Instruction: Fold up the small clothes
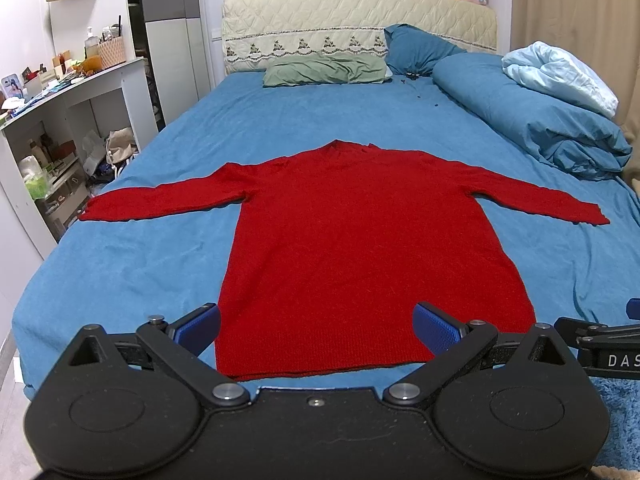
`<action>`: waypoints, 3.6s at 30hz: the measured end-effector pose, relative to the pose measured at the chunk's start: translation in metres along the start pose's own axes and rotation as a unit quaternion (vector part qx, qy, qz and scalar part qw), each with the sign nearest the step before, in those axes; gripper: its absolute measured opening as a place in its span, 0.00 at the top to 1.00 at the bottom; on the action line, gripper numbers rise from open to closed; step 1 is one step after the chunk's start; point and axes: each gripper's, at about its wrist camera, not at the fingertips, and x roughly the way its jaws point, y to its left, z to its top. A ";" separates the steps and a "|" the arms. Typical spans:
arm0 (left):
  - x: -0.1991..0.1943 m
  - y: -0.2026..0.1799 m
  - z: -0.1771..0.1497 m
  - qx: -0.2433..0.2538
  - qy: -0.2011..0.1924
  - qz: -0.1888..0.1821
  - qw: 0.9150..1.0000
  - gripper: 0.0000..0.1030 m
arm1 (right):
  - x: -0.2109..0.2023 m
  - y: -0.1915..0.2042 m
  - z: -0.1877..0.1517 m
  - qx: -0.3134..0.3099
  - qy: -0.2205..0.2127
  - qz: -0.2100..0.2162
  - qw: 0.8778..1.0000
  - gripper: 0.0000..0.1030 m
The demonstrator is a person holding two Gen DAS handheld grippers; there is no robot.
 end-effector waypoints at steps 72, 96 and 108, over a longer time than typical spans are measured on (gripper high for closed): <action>0.463 -0.224 0.210 0.093 0.125 -0.112 0.981 0.00 | 0.364 -0.370 0.140 0.368 -0.095 -0.086 0.921 0.81; 0.382 0.079 0.178 -0.018 0.055 -0.041 0.997 0.00 | 0.412 0.092 0.254 0.008 -0.052 0.238 0.970 0.81; 0.381 0.030 0.180 0.061 0.035 -0.099 0.993 0.00 | 0.375 0.041 0.211 -0.020 -0.098 0.188 0.977 0.07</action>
